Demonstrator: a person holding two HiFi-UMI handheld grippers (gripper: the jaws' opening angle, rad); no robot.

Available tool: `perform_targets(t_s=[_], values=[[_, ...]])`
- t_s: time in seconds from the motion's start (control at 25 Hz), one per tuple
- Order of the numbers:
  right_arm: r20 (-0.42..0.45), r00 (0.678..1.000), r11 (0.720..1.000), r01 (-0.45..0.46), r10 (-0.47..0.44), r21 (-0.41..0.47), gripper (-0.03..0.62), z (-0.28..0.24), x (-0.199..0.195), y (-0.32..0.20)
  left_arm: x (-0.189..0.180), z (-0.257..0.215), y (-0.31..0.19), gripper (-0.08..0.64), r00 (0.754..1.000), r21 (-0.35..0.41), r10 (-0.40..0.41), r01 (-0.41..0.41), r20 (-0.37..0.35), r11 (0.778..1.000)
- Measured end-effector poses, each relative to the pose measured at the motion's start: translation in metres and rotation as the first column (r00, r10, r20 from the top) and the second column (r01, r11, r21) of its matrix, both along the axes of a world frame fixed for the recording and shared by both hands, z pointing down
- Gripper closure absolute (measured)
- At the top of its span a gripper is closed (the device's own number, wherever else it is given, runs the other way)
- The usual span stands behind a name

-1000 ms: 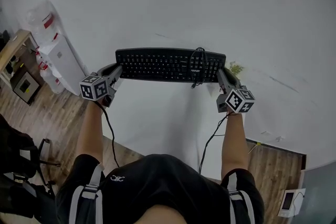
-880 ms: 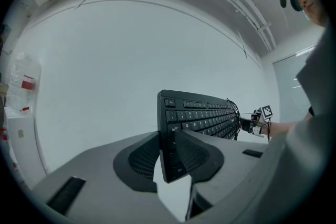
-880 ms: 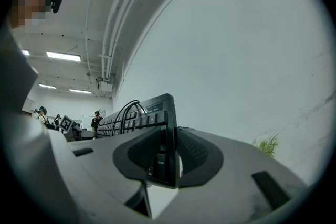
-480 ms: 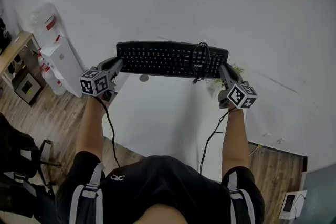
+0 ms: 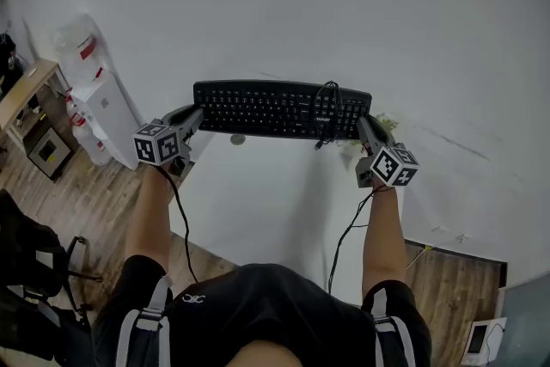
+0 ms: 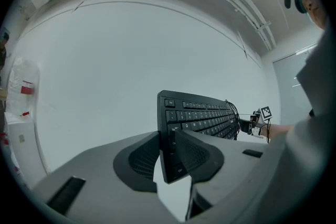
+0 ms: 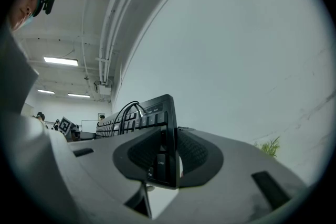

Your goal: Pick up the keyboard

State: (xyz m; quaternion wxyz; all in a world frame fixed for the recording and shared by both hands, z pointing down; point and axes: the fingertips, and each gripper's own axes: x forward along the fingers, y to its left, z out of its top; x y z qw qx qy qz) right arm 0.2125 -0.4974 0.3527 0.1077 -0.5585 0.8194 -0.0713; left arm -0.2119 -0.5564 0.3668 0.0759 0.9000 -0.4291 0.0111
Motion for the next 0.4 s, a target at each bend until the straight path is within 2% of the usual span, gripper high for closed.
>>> perform_targets(t_s=[0.4], values=[[0.002, 1.000, 1.000, 0.012, -0.012, -0.001, 0.488, -0.0010, -0.0015, -0.0012, -0.0019, -0.0015, 0.0014, 0.445, 1.000, 0.002, -0.004, 0.004, 0.005, 1.000]])
